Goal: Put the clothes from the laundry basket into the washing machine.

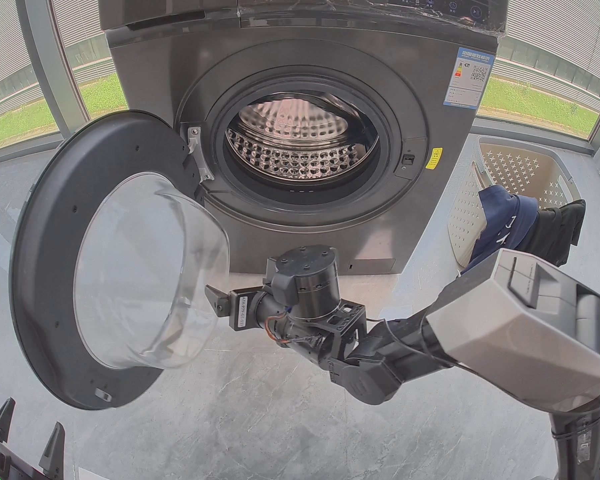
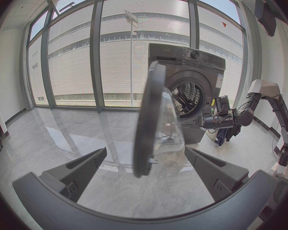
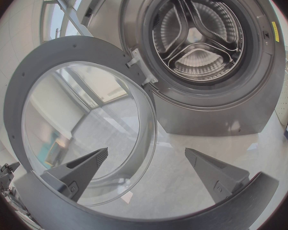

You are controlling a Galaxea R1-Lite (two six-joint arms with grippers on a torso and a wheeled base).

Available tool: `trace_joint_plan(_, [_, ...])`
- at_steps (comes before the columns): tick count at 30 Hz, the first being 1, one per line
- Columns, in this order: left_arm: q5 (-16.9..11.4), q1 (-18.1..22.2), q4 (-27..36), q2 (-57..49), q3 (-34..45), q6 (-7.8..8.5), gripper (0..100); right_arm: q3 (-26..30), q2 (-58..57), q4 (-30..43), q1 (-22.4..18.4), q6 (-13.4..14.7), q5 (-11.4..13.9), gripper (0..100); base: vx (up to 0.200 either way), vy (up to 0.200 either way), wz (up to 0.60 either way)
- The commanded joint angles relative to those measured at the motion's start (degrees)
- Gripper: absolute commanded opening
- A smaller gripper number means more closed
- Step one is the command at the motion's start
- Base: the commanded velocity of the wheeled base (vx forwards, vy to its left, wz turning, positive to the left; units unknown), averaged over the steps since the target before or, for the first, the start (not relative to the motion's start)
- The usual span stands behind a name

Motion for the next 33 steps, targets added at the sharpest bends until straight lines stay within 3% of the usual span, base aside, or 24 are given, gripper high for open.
trace_joint_plan(1, [0.0, 0.0, 0.0, -0.9, 1.0, -0.11, 100, -6.4, 5.7, -2.7, 1.0, 0.0, -1.4, 100, 0.000, 0.000, 0.00])
trace_joint_plan(6, [0.0, 0.0, 0.0, -0.9, 1.0, -0.02, 100, -5.9, 1.3, -3.2, -0.4, 0.1, -1.4, 100, 0.000, 0.000, 0.00])
trace_joint_plan(16, [0.1, 0.0, 0.0, -0.9, 1.0, 0.16, 100, 12.4, -13.4, -2.6, -3.1, -0.8, -1.2, 100, 0.000, 0.000, 0.00])
trace_joint_plan(23, [0.2, 0.1, 0.0, -0.9, 1.0, 0.16, 100, 20.7, -27.0, -1.1, -4.1, -7.2, -1.4, 100, 0.000, 0.000, 0.00])
trace_joint_plan(25, [0.1, 0.1, 0.0, -0.9, 1.0, 0.16, 100, 21.7, -29.0, -0.5, -4.2, -7.5, -1.4, 100, 0.000, 0.000, 0.00])
trace_joint_plan(26, [0.2, 0.1, 0.0, -0.9, 1.0, 0.16, 100, 25.5, -36.5, 2.6, -4.8, -7.9, -1.4, 100, 0.000, 0.000, 0.00])
trace_joint_plan(31, [0.2, 0.1, 0.0, -0.9, 1.0, 0.16, 100, 32.8, -48.3, 6.7, -6.3, -7.9, -1.7, 100, 0.000, 0.000, 0.00])
trace_joint_plan(33, [0.1, 0.1, 0.0, -0.9, 1.0, 0.16, 100, 38.7, -56.4, 8.3, -8.1, -8.0, -1.6, 100, 0.000, 0.000, 0.00])
